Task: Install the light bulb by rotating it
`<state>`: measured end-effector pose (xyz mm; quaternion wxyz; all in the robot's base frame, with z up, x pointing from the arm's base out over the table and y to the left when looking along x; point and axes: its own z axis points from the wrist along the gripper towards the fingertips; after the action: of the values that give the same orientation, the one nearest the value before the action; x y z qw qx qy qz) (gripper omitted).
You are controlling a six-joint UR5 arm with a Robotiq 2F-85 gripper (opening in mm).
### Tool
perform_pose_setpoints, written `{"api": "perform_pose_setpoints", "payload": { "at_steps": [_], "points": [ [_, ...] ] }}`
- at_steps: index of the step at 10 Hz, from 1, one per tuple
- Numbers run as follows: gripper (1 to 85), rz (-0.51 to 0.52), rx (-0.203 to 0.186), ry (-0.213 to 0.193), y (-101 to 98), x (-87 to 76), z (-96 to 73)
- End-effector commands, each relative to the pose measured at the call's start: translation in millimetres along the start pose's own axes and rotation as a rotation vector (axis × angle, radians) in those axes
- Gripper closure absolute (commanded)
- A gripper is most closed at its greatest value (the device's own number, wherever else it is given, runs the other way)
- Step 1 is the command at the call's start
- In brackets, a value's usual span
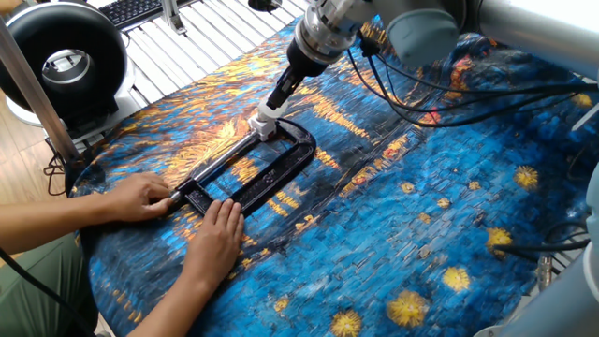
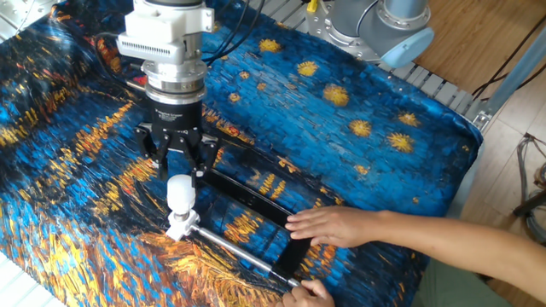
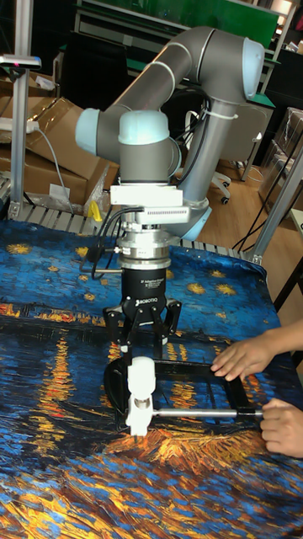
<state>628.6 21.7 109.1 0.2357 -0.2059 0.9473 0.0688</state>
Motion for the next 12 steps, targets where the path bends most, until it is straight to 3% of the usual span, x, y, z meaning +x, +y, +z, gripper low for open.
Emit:
{"api": "perform_pose_setpoints", "payload": {
  "at_steps": [1, 12],
  "points": [
    [31.7, 0.0, -0.008, -0.025, -0.2, -3.3, 2.9],
    [32.7, -0.022, -0.006, -0.055, -5.7, -11.4, 15.1]
  ]
}}
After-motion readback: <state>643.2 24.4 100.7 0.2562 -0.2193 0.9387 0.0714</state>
